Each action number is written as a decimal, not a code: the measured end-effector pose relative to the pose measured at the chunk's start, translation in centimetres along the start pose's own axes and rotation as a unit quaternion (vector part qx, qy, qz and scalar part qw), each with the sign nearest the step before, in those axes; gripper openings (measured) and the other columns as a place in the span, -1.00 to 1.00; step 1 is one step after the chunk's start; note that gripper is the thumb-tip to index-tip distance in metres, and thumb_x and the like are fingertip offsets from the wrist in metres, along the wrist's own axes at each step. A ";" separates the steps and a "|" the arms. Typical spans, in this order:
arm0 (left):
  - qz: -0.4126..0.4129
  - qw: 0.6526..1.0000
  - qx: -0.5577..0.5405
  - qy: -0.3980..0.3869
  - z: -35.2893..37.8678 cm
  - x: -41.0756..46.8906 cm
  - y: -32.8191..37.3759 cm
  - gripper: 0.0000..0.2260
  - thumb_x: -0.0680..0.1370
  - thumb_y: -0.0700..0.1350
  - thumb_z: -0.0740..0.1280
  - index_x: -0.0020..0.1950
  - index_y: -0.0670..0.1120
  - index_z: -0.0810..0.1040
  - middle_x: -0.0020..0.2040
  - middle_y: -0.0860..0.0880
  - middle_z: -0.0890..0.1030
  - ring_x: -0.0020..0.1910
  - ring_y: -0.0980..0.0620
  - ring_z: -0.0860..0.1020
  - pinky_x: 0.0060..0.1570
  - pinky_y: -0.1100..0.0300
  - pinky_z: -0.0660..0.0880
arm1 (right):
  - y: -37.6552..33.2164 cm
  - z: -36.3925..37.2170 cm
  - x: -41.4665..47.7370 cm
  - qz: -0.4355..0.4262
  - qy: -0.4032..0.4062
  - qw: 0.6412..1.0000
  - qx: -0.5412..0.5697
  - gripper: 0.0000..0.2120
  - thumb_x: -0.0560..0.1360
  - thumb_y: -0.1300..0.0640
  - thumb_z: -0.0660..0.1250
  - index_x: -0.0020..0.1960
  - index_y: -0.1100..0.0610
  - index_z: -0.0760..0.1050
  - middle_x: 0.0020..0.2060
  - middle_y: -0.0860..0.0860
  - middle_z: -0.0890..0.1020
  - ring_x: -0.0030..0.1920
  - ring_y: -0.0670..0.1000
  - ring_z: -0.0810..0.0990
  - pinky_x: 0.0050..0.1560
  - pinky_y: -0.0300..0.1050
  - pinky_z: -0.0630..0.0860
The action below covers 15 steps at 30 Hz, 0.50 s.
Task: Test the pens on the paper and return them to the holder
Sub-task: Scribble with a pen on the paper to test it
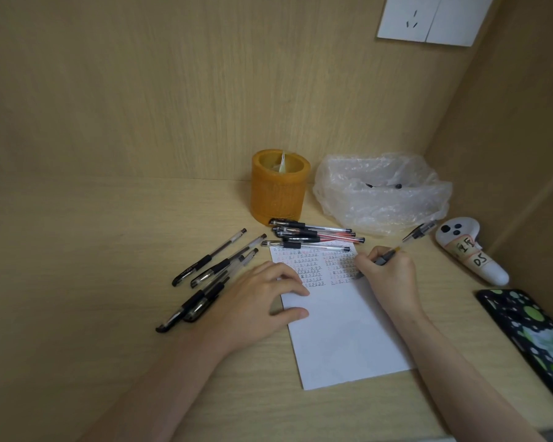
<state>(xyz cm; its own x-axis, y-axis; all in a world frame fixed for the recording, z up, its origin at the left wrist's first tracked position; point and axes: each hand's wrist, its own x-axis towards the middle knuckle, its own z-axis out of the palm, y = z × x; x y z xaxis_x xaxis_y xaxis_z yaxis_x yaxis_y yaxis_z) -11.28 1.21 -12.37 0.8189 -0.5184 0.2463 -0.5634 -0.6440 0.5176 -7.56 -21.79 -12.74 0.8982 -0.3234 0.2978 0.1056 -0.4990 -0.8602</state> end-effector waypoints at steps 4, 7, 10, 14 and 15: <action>-0.002 1.000 0.003 -0.004 0.0 0.0 0.0 -0.71 0.47 0.21 0.28 0.15 0.19 0.53 0.13 0.29 0.43 0.17 0.31 0.33 0.23 0.19 0.32 | -0.1 0.0 0.0 0.006 -0.007 1.000 -0.013 -0.78 0.34 0.33 0.32 -0.43 0.41 0.41 -0.42 0.35 0.48 -0.45 -0.11 0.24 -0.42 -0.19 0.19; -0.004 1.000 0.001 -0.008 -0.1 0.0 0.1 -0.72 0.47 0.21 0.28 0.15 0.19 0.53 0.13 0.29 0.42 0.18 0.30 0.33 0.23 0.18 0.32 | -0.2 0.0 0.0 0.007 -0.007 1.000 -0.015 -0.78 0.34 0.32 0.33 -0.43 0.41 0.43 -0.42 0.34 0.48 -0.47 -0.12 0.24 -0.44 -0.21 0.18; -0.003 1.000 0.001 -0.006 -0.1 0.0 0.1 -0.71 0.47 0.21 0.28 0.15 0.19 0.54 0.12 0.29 0.42 0.18 0.30 0.34 0.23 0.18 0.32 | -0.2 -0.1 0.0 0.008 -0.004 1.000 -0.005 -0.77 0.35 0.33 0.33 -0.43 0.41 0.41 -0.43 0.31 0.46 -0.46 -0.12 0.26 -0.43 -0.24 0.20; -0.005 1.000 0.001 -0.008 -0.1 0.0 0.0 -0.71 0.47 0.21 0.28 0.15 0.19 0.54 0.13 0.29 0.42 0.18 0.30 0.33 0.23 0.19 0.32 | -0.1 -0.1 0.0 0.006 0.003 1.000 0.001 -0.76 0.36 0.32 0.33 -0.42 0.41 0.39 -0.42 0.31 0.49 -0.43 -0.12 0.29 -0.40 -0.21 0.23; -0.005 1.000 0.002 -0.009 -0.1 0.0 0.0 -0.70 0.47 0.21 0.28 0.15 0.19 0.53 0.12 0.29 0.42 0.18 0.30 0.33 0.23 0.19 0.32 | -0.1 -0.1 0.0 0.006 0.003 1.000 -0.001 -0.76 0.36 0.32 0.33 -0.43 0.39 0.39 -0.43 0.30 0.47 -0.43 -0.12 0.29 -0.39 -0.20 0.24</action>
<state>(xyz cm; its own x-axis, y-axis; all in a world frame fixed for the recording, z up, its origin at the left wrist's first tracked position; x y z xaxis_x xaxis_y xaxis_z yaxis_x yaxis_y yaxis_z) -11.33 1.24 -12.30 0.8222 -0.5225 0.2259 -0.5558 -0.6510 0.5170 -7.63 -21.78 -12.65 0.8969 -0.3337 0.2900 0.0945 -0.4961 -0.8631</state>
